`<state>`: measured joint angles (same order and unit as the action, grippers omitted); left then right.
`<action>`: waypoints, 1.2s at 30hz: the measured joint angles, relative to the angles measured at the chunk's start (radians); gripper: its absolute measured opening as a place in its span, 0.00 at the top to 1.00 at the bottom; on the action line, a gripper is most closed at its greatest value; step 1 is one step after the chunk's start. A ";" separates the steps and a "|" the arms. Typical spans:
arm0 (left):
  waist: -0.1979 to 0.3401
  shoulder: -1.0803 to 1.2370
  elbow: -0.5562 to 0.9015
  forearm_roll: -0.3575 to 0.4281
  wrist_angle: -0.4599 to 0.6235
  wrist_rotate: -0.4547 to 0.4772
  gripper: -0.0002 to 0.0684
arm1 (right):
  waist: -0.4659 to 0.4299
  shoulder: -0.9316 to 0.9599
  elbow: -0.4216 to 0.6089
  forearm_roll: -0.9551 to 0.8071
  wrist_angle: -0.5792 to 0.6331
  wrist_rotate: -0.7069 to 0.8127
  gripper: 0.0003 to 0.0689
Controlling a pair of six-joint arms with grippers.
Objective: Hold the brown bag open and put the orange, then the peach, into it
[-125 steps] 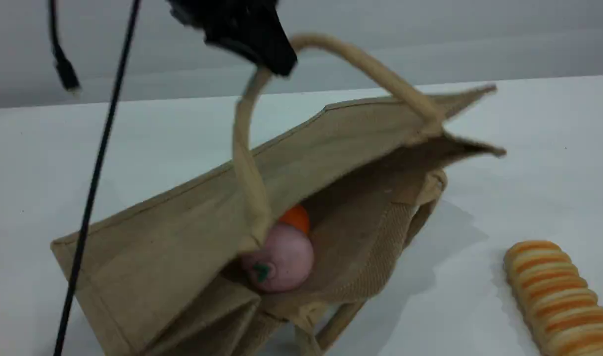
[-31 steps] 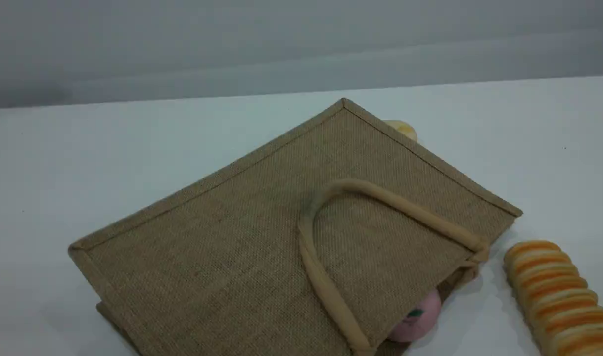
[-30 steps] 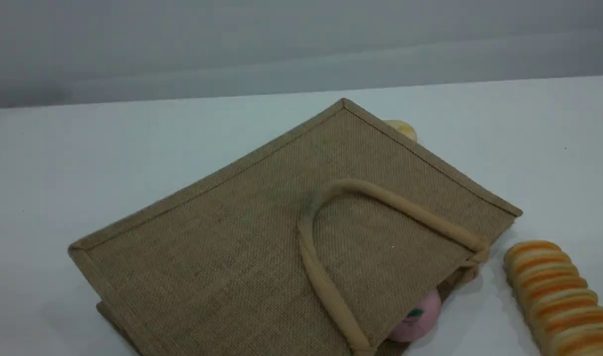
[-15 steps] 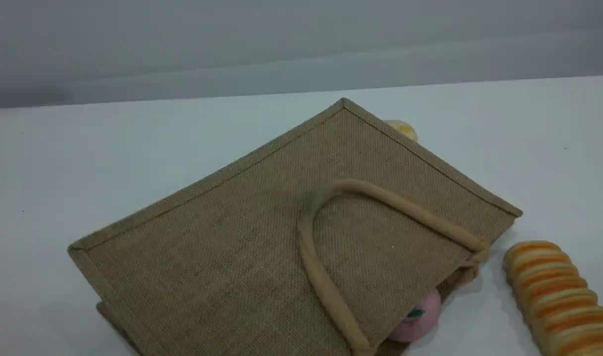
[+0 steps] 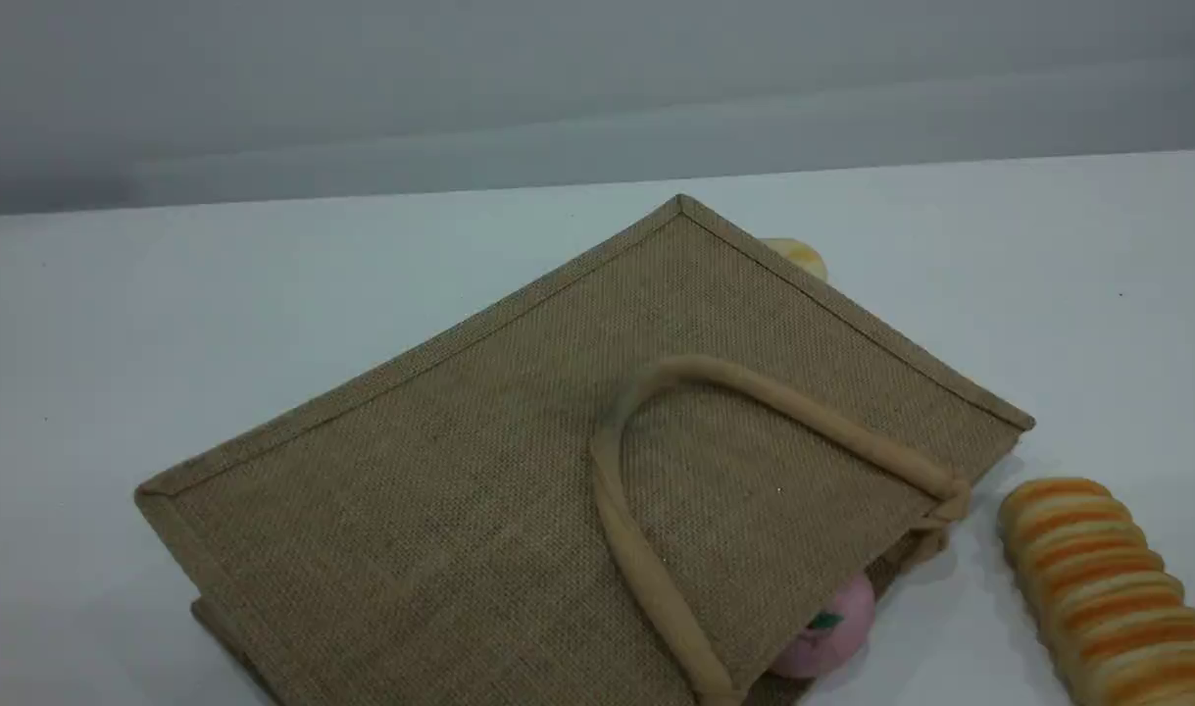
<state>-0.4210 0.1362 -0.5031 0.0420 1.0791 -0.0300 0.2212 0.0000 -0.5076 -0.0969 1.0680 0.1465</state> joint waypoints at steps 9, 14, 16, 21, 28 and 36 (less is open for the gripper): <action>0.000 0.000 0.000 0.000 0.000 -0.001 0.36 | -0.250 0.000 0.000 0.000 0.000 -0.001 0.36; 0.000 0.000 0.000 0.000 0.000 -0.001 0.36 | -0.252 0.000 0.000 0.000 0.000 0.000 0.36; 0.000 0.000 0.000 0.000 0.000 -0.001 0.36 | -0.251 0.000 0.000 0.000 0.000 0.001 0.36; 0.063 -0.001 0.000 0.002 0.000 -0.001 0.36 | -0.251 0.000 0.000 0.000 0.000 0.001 0.36; 0.280 -0.034 0.000 0.003 -0.001 -0.001 0.36 | -0.251 0.000 0.000 0.000 0.000 0.002 0.36; 0.353 -0.130 0.000 0.007 0.000 -0.002 0.36 | -0.251 0.000 0.000 0.000 0.000 0.001 0.36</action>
<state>-0.0675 0.0065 -0.5031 0.0494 1.0793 -0.0317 -0.0301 0.0000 -0.5076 -0.0969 1.0680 0.1471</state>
